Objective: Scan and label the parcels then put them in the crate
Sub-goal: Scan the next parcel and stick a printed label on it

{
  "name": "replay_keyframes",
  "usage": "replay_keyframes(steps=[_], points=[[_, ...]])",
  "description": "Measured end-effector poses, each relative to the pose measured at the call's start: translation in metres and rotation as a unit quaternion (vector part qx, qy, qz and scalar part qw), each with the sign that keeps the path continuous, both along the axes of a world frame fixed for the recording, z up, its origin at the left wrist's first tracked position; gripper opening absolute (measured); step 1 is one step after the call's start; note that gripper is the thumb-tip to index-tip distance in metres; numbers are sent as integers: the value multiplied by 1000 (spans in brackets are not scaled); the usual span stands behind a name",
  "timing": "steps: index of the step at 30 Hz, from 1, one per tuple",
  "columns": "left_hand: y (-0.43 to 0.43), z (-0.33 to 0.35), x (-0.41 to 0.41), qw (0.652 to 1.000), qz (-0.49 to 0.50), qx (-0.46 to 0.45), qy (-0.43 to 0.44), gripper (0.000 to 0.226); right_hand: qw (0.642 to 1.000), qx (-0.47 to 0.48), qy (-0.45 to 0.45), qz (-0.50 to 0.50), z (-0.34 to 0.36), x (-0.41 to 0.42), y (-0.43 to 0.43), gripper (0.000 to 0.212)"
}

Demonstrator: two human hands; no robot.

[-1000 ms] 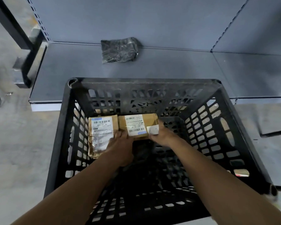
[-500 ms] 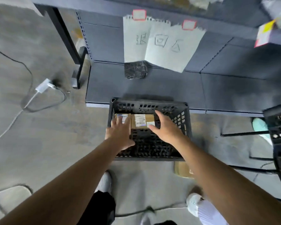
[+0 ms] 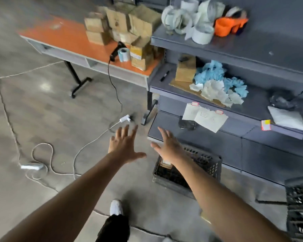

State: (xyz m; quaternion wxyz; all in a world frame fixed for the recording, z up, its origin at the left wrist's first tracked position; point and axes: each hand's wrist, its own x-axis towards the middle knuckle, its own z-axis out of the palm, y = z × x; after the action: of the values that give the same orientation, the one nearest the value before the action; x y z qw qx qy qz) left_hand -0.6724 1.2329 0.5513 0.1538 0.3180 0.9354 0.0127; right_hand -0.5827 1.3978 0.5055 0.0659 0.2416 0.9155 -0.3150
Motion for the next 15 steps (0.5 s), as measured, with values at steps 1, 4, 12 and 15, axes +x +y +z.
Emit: replay_keyframes(steps=[1,4,12,15], points=[[-14,6,-8,1000,14,4,7,118,1000,19,14,20,12,-11,-9,76],[-55,19,-38,998,45,25,39,113,995,73,24,67,43,-47,-36,75],[-157,34,-166,989,110,84,57,96,981,180,30,66,88,-179,-121,69],[-189,47,-218,986,119,102,51,95,981,183,14,58,107,-227,-157,71]])
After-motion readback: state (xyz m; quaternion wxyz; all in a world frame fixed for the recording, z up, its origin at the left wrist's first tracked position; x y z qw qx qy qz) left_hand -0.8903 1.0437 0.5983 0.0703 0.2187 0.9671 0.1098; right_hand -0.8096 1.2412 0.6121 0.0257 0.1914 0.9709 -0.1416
